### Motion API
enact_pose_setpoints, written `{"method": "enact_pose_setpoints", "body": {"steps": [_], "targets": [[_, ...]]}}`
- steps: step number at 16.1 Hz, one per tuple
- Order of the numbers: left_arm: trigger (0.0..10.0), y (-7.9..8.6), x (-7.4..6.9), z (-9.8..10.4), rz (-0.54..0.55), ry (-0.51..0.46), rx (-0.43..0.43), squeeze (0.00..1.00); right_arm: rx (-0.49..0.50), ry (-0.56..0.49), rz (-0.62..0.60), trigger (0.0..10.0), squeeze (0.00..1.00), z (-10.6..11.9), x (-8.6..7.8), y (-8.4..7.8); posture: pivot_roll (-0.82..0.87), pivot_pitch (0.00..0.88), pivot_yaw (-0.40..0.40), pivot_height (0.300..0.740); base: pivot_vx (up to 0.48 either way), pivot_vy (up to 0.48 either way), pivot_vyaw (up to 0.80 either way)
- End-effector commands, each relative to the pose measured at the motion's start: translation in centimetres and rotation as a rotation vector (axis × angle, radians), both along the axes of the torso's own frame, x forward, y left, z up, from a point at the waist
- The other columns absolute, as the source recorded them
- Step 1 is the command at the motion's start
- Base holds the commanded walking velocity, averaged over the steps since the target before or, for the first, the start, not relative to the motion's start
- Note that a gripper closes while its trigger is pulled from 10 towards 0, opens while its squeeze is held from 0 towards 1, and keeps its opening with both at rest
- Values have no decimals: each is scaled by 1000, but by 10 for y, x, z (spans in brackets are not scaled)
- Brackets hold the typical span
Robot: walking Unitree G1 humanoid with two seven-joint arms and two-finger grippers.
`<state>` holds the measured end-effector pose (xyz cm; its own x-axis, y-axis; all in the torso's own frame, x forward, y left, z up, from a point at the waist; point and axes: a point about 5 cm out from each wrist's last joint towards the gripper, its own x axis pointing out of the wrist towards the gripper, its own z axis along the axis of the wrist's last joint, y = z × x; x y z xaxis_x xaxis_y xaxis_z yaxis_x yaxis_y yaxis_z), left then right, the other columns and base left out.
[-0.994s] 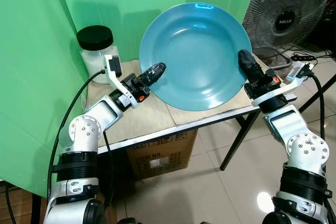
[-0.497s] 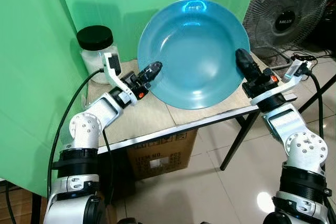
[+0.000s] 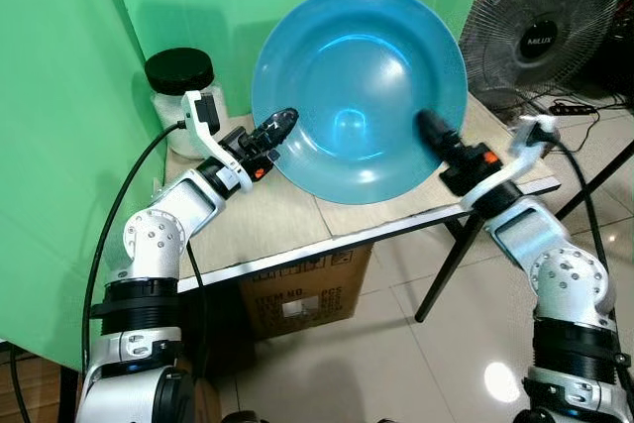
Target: Setting the table
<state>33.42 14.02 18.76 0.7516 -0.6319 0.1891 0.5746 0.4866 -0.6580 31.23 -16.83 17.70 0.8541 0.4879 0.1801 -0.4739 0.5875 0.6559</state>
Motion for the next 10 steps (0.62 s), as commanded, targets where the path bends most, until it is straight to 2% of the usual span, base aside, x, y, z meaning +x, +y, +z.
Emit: {"method": "enact_pose_setpoints", "body": {"steps": [1,3,4,5,6,10], "targets": [[0,-4,-2,23,-56,-112,-37,0,-53,17,-38,10000,0,-4,0,-4,14,0,11,740,0,0,0],[0,-6,-4,23,-91,-109,-40,0,-36,-17,-24,9843,0,0,-1,-3,12,0,13,740,0,0,0],[0,-7,-6,23,-105,-108,-41,0,-31,-23,-21,4588,0,1,-1,-3,12,0,13,740,0,0,0],[0,-8,-6,22,-107,-107,-41,0,-30,-23,-23,1020,0,1,-1,-3,12,0,13,740,0,0,0],[0,-8,-6,22,-112,-106,-42,0,-29,-26,-25,0,0,1,-1,-3,12,0,14,740,0,0,0],[0,-8,-6,21,-119,-97,-41,0,-36,-37,-30,0,0,0,-1,-4,12,0,16,740,0,0,0]]}}
